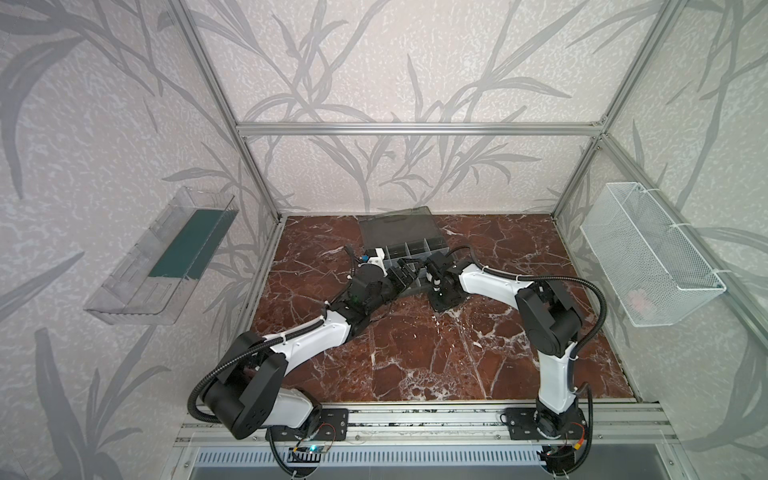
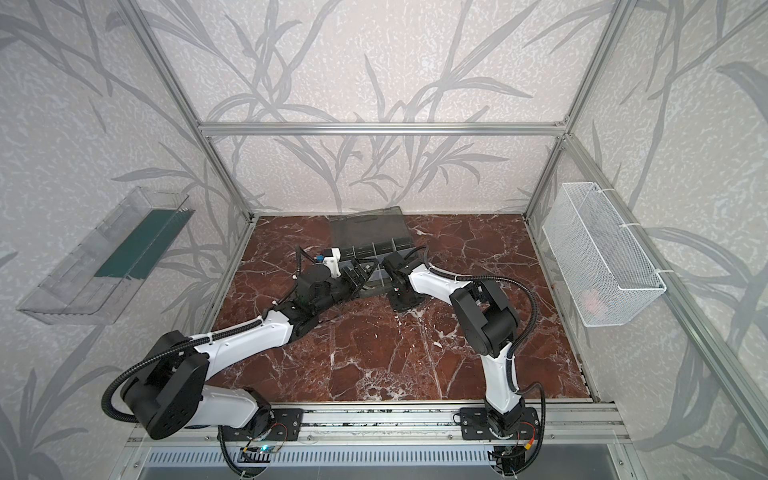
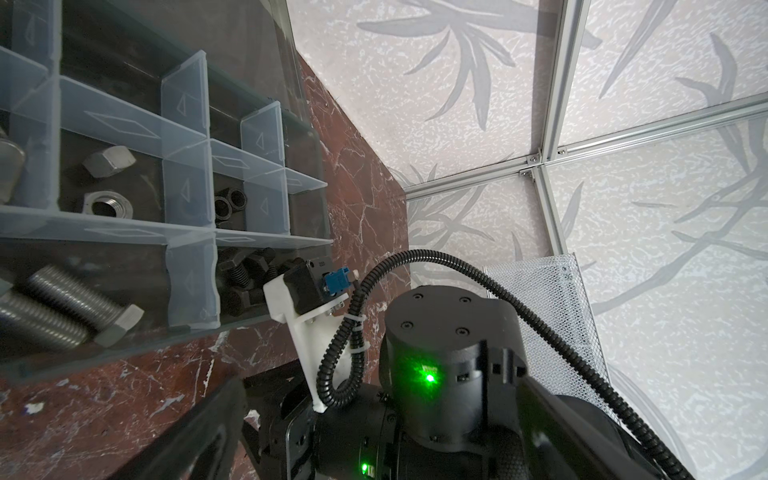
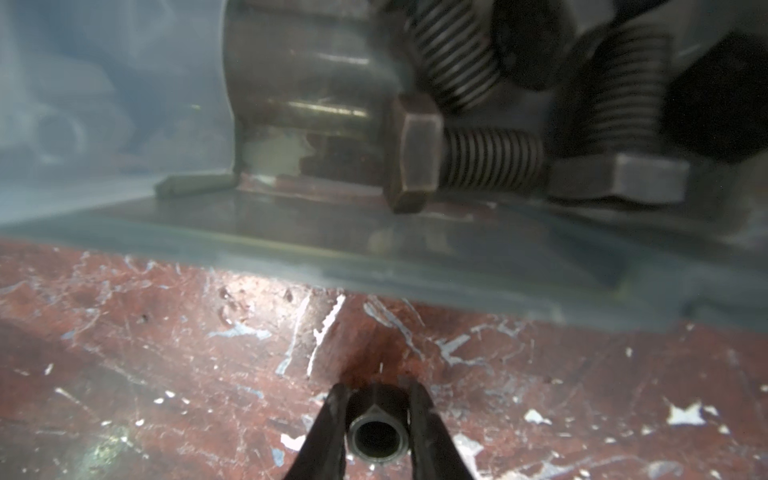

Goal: Sort the screws and nuts into containers
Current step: 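Lower the right gripper and close it on the last black hex nut, then lift the black hex nut with the right gripper over the nut compartment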

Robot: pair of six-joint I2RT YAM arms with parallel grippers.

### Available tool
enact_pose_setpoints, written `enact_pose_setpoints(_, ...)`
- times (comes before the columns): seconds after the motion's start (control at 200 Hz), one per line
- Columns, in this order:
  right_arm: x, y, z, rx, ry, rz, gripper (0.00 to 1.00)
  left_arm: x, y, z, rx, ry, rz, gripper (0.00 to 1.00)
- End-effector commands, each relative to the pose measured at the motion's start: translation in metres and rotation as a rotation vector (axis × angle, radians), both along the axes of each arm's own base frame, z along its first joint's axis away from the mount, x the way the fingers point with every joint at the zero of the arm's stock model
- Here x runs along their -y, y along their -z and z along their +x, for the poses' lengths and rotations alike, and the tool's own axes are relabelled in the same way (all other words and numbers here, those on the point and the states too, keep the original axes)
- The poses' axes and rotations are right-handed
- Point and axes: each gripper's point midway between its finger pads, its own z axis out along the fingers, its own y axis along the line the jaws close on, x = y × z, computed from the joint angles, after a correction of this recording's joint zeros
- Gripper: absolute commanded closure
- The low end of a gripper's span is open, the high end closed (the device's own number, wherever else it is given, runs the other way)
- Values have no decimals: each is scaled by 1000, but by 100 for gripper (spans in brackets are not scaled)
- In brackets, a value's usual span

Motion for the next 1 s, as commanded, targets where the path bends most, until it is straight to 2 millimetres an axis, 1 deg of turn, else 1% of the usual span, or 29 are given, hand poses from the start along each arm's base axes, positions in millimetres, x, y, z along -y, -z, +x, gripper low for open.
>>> enact_pose_setpoints(0.0, 5, 9, -9, -43, -4, -45, 77, -6, -12, 0, 39, -19, -13, 1)
enact_pose_setpoints(0.14, 11, 6, -8, -37, 2, -72, 83, -7, -16, 0, 54, -19, -11, 1)
enact_pose_setpoints(0.275, 20, 0, -9, -24, 0, -81, 85, -8, -15, 0, 59, -22, -1, 1)
enact_pose_setpoints(0.535, 66, -11, -3, -5, 51, -126, 89, -11, -18, 1, 82, -32, 28, 1)
enact_pose_setpoints(0.665, 85, -21, 3, 12, 88, -121, 89, -13, -18, 1, 89, -36, 44, 1)
enact_pose_setpoints(0.735, 92, -27, 8, 26, 103, -112, 90, -13, -18, 2, 91, -37, 49, 1)
enact_pose_setpoints(0.885, 96, -45, 22, 58, 114, -96, 89, -12, -25, 3, 119, -23, 63, 1)
enact_pose_setpoints(0.995, 92, -61, 36, 92, 114, -87, 89, -5, -41, 0, 165, 35, 94, 1)
